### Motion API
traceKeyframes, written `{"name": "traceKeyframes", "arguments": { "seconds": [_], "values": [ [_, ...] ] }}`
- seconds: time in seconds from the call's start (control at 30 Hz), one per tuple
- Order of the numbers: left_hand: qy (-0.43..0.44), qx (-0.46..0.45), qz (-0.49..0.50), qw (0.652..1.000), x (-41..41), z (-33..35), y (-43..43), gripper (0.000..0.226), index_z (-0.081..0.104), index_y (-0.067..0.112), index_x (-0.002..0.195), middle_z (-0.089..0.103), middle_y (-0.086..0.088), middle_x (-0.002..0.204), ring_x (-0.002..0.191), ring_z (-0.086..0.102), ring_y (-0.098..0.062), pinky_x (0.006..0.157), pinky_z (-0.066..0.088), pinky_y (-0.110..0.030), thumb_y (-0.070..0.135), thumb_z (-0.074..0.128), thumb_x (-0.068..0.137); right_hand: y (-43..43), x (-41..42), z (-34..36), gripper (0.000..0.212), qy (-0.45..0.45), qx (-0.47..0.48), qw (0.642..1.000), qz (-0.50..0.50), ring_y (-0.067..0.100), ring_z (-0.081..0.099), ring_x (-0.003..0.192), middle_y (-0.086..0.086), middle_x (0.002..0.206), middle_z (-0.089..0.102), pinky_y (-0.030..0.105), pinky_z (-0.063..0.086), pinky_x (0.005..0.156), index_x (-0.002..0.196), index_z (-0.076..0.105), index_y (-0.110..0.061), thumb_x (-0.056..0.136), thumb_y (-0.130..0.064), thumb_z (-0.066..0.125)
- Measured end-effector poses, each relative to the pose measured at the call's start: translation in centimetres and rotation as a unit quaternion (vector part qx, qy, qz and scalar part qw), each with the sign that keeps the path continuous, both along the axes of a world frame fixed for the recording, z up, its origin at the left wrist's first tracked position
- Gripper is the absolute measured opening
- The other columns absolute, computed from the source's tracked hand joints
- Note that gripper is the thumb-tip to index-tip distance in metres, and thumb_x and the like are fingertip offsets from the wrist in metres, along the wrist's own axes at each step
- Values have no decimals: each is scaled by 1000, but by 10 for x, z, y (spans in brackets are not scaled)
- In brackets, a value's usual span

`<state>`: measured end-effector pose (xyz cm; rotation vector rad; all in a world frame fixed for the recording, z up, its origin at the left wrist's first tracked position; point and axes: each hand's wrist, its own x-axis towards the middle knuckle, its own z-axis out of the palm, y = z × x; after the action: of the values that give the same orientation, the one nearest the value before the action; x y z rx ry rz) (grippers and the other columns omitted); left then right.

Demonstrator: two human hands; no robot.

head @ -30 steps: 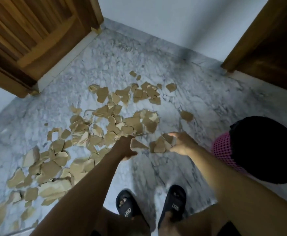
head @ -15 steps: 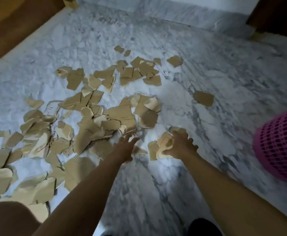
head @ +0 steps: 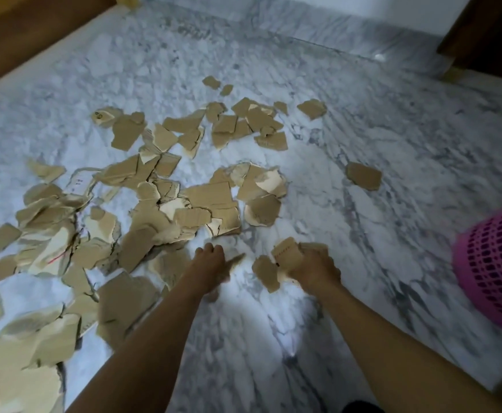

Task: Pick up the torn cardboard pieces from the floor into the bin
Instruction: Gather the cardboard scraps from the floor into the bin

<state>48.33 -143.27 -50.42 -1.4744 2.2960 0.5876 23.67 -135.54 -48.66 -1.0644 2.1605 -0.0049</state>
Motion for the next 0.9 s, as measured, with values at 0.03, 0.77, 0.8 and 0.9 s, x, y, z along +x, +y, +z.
{"name": "traceKeyframes", "arguments": {
  "seconds": [0.03, 0.77, 0.8, 0.9],
  "values": [
    [-4, 4, 0, 1000, 0, 2, 0, 43, 53, 9, 109, 53, -11, 112, 106, 52, -35, 89, 47, -48, 38, 70, 84, -3, -1, 2, 42, -23, -20, 999, 12, 27, 62, 100, 6, 117, 61, 41, 56, 85, 111, 62, -22, 79, -49, 67],
    [-22, -13, 62, 998, 104, 16, 8, 67, 53, 37, 107, 39, -1, 136, 133, 32, -37, 107, 32, -54, 50, 85, 50, -27, 67, 1, 62, 27, 57, 988, 142, 37, 43, 127, 13, 134, 42, 49, 43, 99, 128, 42, -20, 80, -41, 74],
    [-57, -16, 70, 996, 102, 18, 8, 79, 48, 33, 120, 36, -3, 138, 129, 36, -38, 103, 38, -55, 51, 84, 53, -27, 67, -1, 56, 29, 63, 986, 152, 36, 45, 126, 12, 134, 43, 48, 43, 100, 128, 47, -20, 82, -40, 72],
    [-139, -33, 81, 986, 94, 26, 6, 113, 25, 18, 145, 35, -5, 144, 128, 38, -36, 100, 40, -51, 58, 83, 57, -26, 71, -2, 43, 15, 65, 981, 180, 32, 51, 119, 11, 133, 47, 41, 49, 96, 126, 53, -17, 88, -34, 66]
  ]
}}
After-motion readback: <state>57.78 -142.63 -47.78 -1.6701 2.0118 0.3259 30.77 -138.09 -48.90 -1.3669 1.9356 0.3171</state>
